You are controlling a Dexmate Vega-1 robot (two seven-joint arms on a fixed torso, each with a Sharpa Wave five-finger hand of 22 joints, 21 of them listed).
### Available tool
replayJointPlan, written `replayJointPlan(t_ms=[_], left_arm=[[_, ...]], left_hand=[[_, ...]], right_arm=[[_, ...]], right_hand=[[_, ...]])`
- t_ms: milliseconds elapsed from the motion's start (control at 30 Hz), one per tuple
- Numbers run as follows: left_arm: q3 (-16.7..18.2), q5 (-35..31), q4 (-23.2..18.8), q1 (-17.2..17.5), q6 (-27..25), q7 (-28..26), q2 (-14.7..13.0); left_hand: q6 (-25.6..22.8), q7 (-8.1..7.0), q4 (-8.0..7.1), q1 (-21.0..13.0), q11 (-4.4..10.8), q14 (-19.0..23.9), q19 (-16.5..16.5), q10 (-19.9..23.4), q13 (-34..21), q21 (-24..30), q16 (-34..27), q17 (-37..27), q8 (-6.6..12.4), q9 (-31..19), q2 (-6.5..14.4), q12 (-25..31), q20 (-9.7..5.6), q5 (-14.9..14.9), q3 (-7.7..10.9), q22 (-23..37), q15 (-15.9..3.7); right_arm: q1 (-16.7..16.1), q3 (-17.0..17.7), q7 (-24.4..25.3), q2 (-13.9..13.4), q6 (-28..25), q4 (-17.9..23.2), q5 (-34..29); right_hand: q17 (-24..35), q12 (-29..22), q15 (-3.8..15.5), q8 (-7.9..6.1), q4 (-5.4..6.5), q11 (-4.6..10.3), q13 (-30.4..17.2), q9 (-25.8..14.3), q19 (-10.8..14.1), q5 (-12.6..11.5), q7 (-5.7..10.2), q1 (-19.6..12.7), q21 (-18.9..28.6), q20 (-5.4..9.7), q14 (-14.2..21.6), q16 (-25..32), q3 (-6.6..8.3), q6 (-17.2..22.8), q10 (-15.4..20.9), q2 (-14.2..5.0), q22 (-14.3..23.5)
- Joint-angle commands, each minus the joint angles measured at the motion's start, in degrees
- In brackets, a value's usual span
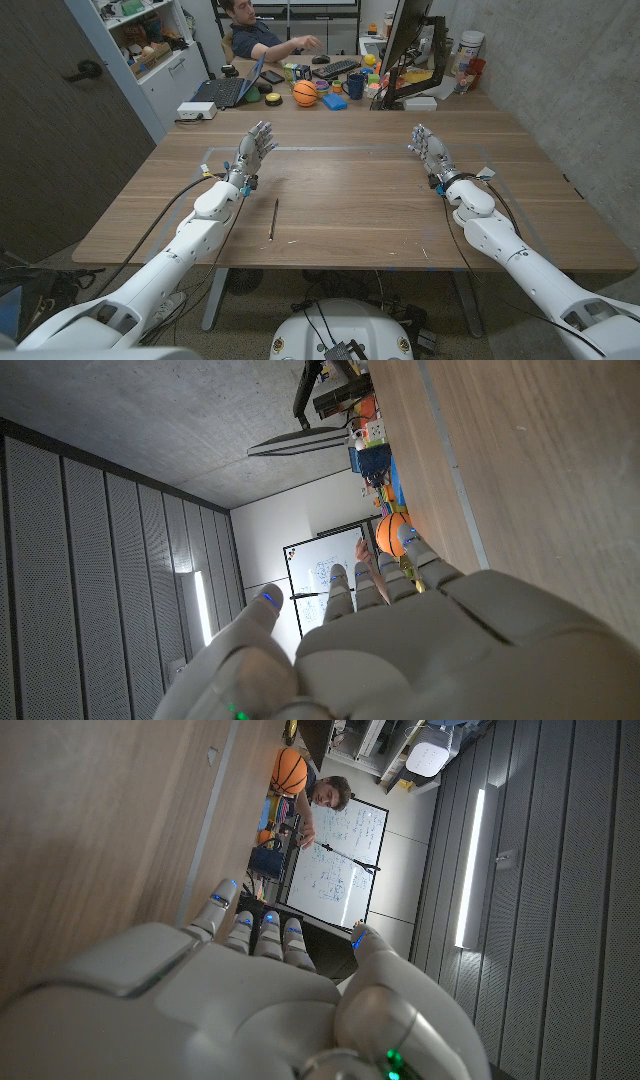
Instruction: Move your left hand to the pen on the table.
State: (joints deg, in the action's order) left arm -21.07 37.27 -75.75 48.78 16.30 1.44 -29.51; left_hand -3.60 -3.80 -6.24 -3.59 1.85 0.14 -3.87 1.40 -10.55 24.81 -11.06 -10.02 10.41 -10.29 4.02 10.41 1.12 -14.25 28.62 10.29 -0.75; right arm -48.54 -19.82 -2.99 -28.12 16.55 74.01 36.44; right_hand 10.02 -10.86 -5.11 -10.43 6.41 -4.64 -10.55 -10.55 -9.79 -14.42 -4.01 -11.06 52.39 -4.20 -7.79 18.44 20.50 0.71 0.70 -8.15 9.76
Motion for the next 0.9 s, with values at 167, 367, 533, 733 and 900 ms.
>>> replayJointPlan(t_ms=[167,367,533,733,900], left_arm=[[0.7,0.2,-1.5,1.2,-0.1,-0.6,-0.6],[0.7,-0.6,-1.7,1.5,0.7,-0.4,-1.1],[0.8,-2.4,-2.2,1.8,3.1,-0.2,-1.7],[1.1,-5.4,-4.8,2.9,5.0,-1.6,-3.1],[1.6,-8.5,-8.2,4.5,5.2,-3.4,-5.0]], left_hand=[[0.0,-0.41,0.13,0.0,0.68,0.0,-0.5,0.0,-0.2,0.2,-0.4,-0.1,0.41,-0.2,0.5,0.3,0.77,-0.4,0.41,0.2,-0.48],[0.2,-0.55,0.18,-0.1,0.9,-0.1,-0.5,-0.4,-0.2,0.1,-0.4,-0.1,0.3,-0.2,0.5,0.2,0.74,-0.4,0.4,0.2,-0.73],[2.1,-2.48,1.02,-0.5,0.72,-1.0,0.2,-1.4,-0.2,-0.8,-0.1,0.0,-0.22,-0.1,-0.9,-0.1,1.48,-0.4,-0.09,0.1,-0.28],[3.6,-3.61,1.72,-0.6,0.49,-1.6,0.6,-2.6,-0.2,-1.5,0.0,0.0,-0.39,-0.1,-2.3,-0.2,2.77,-0.4,-0.77,0.1,0.07],[4.8,-4.65,2.31,-0.7,0.33,-2.3,1.1,-3.8,-0.2,-2.1,0.1,-0.1,-0.44,-0.1,-3.6,-0.3,3.38,-0.5,-1.42,0.1,1.19]], right_arm=[[-1.0,4.7,-2.7,4.0,-2.0,-0.4,-3.9],[-1.2,5.9,-3.7,5.1,-2.7,-0.4,-5.3],[-1.4,6.7,-4.1,5.8,-3.0,-0.4,-6.3],[-1.5,7.5,-4.7,6.6,-3.3,-0.5,-6.9],[-1.5,8.0,-5.1,7.2,-3.5,-0.7,-7.5]], right_hand=[[0.3,-0.3,-0.06,-0.31,0.21,-0.42,-0.3,-0.2,-2.9,-0.3,-0.42,-0.4,0.7,0.16,-0.3,0.2,0.39,0.0,0.0,0.11,0.2],[0.3,-0.3,-0.05,-0.35,0.26,-0.41,-0.3,-0.2,-2.9,-0.2,-0.48,-0.4,0.6,0.16,-0.3,0.2,0.39,0.1,0.1,0.13,0.2],[0.3,-0.3,-0.02,-0.34,0.31,-0.35,-0.3,-0.2,-2.8,-0.2,-0.48,-0.4,0.5,0.16,-0.2,0.1,0.39,0.0,0.1,0.15,0.2],[0.3,-0.3,-0.02,-0.34,0.37,-0.36,-0.3,-0.2,-2.8,-0.1,-0.52,-0.4,0.3,0.15,-0.2,0.0,0.39,0.0,0.1,0.17,0.2],[0.3,-0.3,-0.01,-0.32,0.43,-0.33,-0.3,-0.2,-2.8,-0.1,-0.5,-0.3,0.2,0.13,-0.2,-0.1,0.38,0.0,0.1,0.19,0.2]])
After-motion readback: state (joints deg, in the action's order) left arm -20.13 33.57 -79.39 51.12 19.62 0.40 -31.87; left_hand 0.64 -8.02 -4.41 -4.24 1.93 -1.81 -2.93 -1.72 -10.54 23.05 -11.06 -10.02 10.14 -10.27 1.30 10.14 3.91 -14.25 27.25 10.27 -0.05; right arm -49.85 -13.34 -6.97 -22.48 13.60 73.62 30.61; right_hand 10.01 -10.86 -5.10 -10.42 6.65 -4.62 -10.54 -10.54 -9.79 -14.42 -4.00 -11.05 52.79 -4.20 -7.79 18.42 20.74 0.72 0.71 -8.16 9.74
